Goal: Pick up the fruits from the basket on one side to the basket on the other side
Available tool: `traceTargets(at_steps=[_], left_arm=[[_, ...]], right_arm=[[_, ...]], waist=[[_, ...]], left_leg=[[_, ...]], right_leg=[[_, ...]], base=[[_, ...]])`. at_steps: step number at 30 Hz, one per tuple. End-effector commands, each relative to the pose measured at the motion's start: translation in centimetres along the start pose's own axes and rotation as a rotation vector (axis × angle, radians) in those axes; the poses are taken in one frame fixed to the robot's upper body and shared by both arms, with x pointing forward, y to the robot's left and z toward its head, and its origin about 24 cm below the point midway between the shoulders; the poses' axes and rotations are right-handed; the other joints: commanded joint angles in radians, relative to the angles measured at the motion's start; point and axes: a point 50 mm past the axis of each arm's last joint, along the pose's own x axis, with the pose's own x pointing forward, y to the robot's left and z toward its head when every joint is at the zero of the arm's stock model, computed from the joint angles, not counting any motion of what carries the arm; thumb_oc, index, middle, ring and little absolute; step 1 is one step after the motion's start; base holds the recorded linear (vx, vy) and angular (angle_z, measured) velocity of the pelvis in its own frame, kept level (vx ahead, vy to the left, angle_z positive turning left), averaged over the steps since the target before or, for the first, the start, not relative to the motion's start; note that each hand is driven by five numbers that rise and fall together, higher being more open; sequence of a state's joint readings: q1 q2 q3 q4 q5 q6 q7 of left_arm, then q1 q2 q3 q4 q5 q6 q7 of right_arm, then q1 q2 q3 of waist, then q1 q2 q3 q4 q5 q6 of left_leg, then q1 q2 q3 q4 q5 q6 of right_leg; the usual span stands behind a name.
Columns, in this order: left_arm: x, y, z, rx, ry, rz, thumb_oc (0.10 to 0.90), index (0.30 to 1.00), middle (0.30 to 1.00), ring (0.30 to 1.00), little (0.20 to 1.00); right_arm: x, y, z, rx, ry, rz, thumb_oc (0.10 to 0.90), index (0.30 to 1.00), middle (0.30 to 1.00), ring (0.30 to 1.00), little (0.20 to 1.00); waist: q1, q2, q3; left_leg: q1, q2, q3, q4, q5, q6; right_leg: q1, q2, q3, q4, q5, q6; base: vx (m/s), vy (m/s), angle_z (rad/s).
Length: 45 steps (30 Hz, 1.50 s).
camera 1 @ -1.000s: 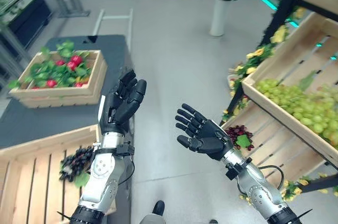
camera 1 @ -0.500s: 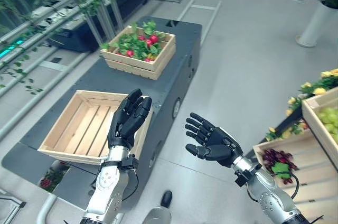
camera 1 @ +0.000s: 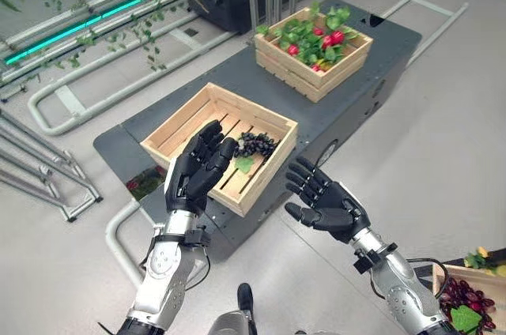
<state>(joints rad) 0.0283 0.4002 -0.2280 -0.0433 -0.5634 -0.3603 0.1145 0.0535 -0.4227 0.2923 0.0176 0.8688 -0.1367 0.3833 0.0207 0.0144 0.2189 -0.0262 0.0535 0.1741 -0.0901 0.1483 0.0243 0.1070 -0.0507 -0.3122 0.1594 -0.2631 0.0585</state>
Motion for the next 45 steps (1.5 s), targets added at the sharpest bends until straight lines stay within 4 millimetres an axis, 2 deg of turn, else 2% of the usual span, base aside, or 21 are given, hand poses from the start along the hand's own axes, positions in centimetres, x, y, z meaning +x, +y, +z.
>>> traceTargets(at_steps=[1, 4, 8, 13, 15, 16, 18, 20, 22, 23, 24, 28, 31, 34, 37, 39, 42, 45], left_arm=[[1.0, -0.4, 4.7, 0.009, -0.265, -0.060, 0.800, 0.900, 0.900, 0.900, 0.900], [0.9, -0.1, 5.1, 0.019, -0.272, -0.055, 0.800, 0.900, 0.900, 0.900, 0.900], [1.0, 0.0, 5.5, 0.024, -0.279, -0.049, 0.800, 0.900, 0.900, 0.900, 0.900], [1.6, -0.3, 5.7, 0.023, -0.280, -0.060, 0.800, 0.900, 0.900, 0.900, 0.900], [1.8, -0.4, 5.7, 0.027, -0.277, -0.067, 0.800, 0.900, 0.900, 0.900, 0.900], [1.9, -0.6, 5.6, 0.028, -0.271, -0.073, 0.800, 0.900, 0.900, 0.900, 0.900], [2.0, -0.6, 5.7, 0.032, -0.271, -0.076, 0.800, 0.900, 0.900, 0.900, 0.900], [2.0, -0.8, 5.6, 0.032, -0.267, -0.078, 0.800, 0.900, 0.900, 0.900, 0.900], [2.1, -0.9, 5.5, 0.028, -0.262, -0.088, 0.800, 0.900, 0.900, 0.900, 0.900], [2.1, -0.9, 5.5, 0.028, -0.262, -0.088, 0.800, 0.900, 0.900, 0.900, 0.900], [2.1, -1.1, 5.3, 0.027, -0.258, -0.092, 0.800, 0.900, 0.900, 0.900, 0.900], [1.9, -1.7, 4.7, 0.034, -0.258, -0.101, 0.800, 0.900, 0.900, 0.900, 0.900], [1.7, -1.5, 4.5, 0.044, -0.251, -0.115, 0.800, 0.900, 0.900, 0.900, 0.900], [1.5, -1.1, 4.6, 0.060, -0.243, -0.127, 0.800, 0.900, 0.900, 0.900, 0.900], [1.3, -0.7, 5.0, 0.074, -0.245, -0.125, 0.800, 0.900, 0.900, 0.900, 0.900], [1.2, -0.6, 5.4, 0.087, -0.250, -0.133, 0.800, 0.900, 0.900, 0.900, 0.900], [1.1, -0.5, 5.3, 0.076, -0.239, -0.117, 0.800, 0.900, 0.900, 0.900, 0.900], [1.0, -0.5, 5.4, 0.071, -0.246, -0.082, 0.800, 0.900, 0.900, 0.900, 0.900]], right_arm=[[0.9, 2.5, 3.5, -0.049, -0.234, 0.171, 0.800, 0.900, 0.900, 0.900, 0.900], [0.8, 3.1, 3.7, -0.055, -0.227, 0.247, 0.800, 0.900, 0.900, 0.900, 0.900], [1.1, 3.5, 3.9, -0.067, -0.213, 0.305, 0.800, 0.900, 0.900, 0.900, 0.900], [1.7, 3.6, 4.3, -0.072, -0.227, 0.331, 0.800, 0.900, 0.900, 0.900, 0.900], [1.8, 3.8, 4.4, -0.076, -0.232, 0.354, 0.800, 0.900, 0.900, 0.900, 0.900], [2.1, 4.0, 4.5, -0.075, -0.238, 0.364, 0.800, 0.900, 0.900, 0.900, 0.900], [2.3, 4.3, 4.5, -0.072, -0.239, 0.382, 0.800, 0.900, 0.900, 0.900, 0.900], [2.5, 4.6, 4.3, -0.076, -0.227, 0.395, 0.800, 0.900, 0.900, 0.900, 0.900], [2.3, 4.6, 4.2, -0.081, -0.218, 0.405, 0.800, 0.900, 0.900, 0.900, 0.900], [2.3, 4.6, 4.2, -0.081, -0.218, 0.405, 0.800, 0.900, 0.900, 0.900, 0.900], [2.0, 4.5, 4.1, -0.090, -0.209, 0.415, 0.800, 0.900, 0.900, 0.900, 0.900], [2.2, 4.8, 4.2, -0.085, -0.226, 0.435, 0.800, 0.900, 0.900, 0.900, 0.900], [2.2, 5.1, 4.3, -0.077, -0.217, 0.457, 0.800, 0.900, 0.900, 0.900, 0.900], [1.8, 5.3, 4.3, -0.069, -0.214, 0.474, 0.800, 0.900, 0.900, 0.900, 0.900], [1.6, 5.5, 4.5, -0.072, -0.222, 0.488, 0.800, 0.900, 0.900, 0.900, 0.900], [1.8, 5.7, 4.8, -0.085, -0.225, 0.488, 0.800, 0.900, 0.900, 0.900, 0.900], [2.0, 5.3, 5.3, -0.089, -0.207, 0.463, 0.800, 0.900, 0.900, 0.900, 0.900], [1.8, 5.4, 5.7, -0.083, -0.198, 0.469, 0.800, 0.900, 0.900, 0.900, 0.900]], waist=[[0.023, -0.045, -0.137], [0.039, -0.051, -0.143], [0.060, -0.058, -0.132], [0.076, -0.059, -0.117], [0.084, -0.060, -0.114], [0.094, -0.062, -0.109], [0.098, -0.062, -0.105], [0.095, -0.062, -0.105], [0.084, -0.064, -0.105], [0.084, -0.064, -0.108], [0.076, -0.068, -0.110], [0.059, -0.094, -0.095], [0.043, -0.102, -0.086], [0.032, -0.106, -0.076], [0.031, -0.111, -0.066], [0.031, -0.115, -0.060], [0.025, -0.114, -0.066], [0.018, -0.118, -0.082]], left_leg=[[-0.001, 0.006, -0.027, 0.003, -0.083, -0.085], [0.026, -0.020, -0.058, 0.003, -0.109, -0.065], [0.042, -0.039, -0.049, 0.004, -0.128, -0.039], [0.034, -0.053, -0.046, 0.034, -0.142, -0.012], [0.027, -0.062, -0.059, 0.048, -0.150, -0.004], [0.020, -0.071, -0.077, 0.064, -0.157, 0.004], [0.019, -0.079, -0.088, 0.073, -0.163, 0.016], [0.022, -0.088, -0.108, 0.072, -0.165, 0.025], [0.019, -0.097, -0.138, 0.083, -0.166, 0.027], [0.016, -0.096, -0.138, 0.084, -0.165, 0.027], [0.009, -0.105, -0.157, 0.094, -0.170, 0.027], [0.008, -0.136, -0.170, 0.127, -0.223, 0.037], [0.014, -0.143, -0.183, 0.162, -0.262, 0.044], [0.022, -0.138, -0.196, 0.205, -0.296, 0.045], [0.035, -0.125, -0.200, 0.234, -0.322, 0.042], [0.055, -0.106, -0.221, 0.245, -0.333, 0.037], [0.112, -0.057, -0.247, 0.235, -0.326, 0.003], [0.161, -0.012, -0.244, 0.209, -0.307, -0.017]], right_leg=[[-0.014, -0.054, 0.015, -0.247, 0.277, 0.037], [-0.012, -0.095, 0.007, -0.241, 0.295, 0.063], [-0.031, -0.145, 0.000, -0.187, 0.297, 0.093], [-0.056, -0.181, 0.003, -0.090, 0.286, 0.098], [-0.059, -0.190, 0.006, -0.058, 0.283, 0.096], [-0.074, -0.201, 0.011, 0.000, 0.293, 0.094], [-0.096, -0.202, 0.022, 0.069, 0.303, 0.091], [-0.117, -0.183, 0.054, 0.100, 0.299, 0.085], [-0.124, -0.144, 0.097, 0.062, 0.275, 0.072], [-0.126, -0.143, 0.096, 0.059, 0.277, 0.072], [-0.130, -0.133, 0.125, -0.009, 0.287, 0.070], [-0.181, -0.144, 0.221, -0.164, 0.418, 0.113], [-0.216, -0.145, 0.299, -0.231, 0.467, 0.130], [-0.232, -0.153, 0.331, -0.247, 0.477, 0.135], [-0.230, -0.163, 0.324, -0.247, 0.477, 0.141], [-0.213, -0.141, 0.327, -0.200, 0.436, 0.143], [-0.193, -0.104, 0.320, -0.163, 0.409, 0.121], [-0.167, -0.073, 0.301, -0.161, 0.388, 0.082]], base=[[0.13, 0.268, 0.33], [0.13, 0.284, 0.12], [0.09, 0.248, -0.05], [0.08, 0.248, 0.03], [0.07, 0.180, 0.06], [0.07, 0.167, 0.05], [0.07, 0.173, 0.21], [0.05, 0.080, 0.41], [0.06, 0.019, 0.48], [0.09, -0.005, 0.56], [0.09, -0.046, 0.54], [0.10, -0.098, 0.64], [0.18, -0.177, 0.65], [0.23, -0.229, 0.83], [0.26, -0.336, 0.60], [0.30, -0.443, 0.06], [0.25, -0.352, 0.27], [0.28, -0.364, 0.16]])
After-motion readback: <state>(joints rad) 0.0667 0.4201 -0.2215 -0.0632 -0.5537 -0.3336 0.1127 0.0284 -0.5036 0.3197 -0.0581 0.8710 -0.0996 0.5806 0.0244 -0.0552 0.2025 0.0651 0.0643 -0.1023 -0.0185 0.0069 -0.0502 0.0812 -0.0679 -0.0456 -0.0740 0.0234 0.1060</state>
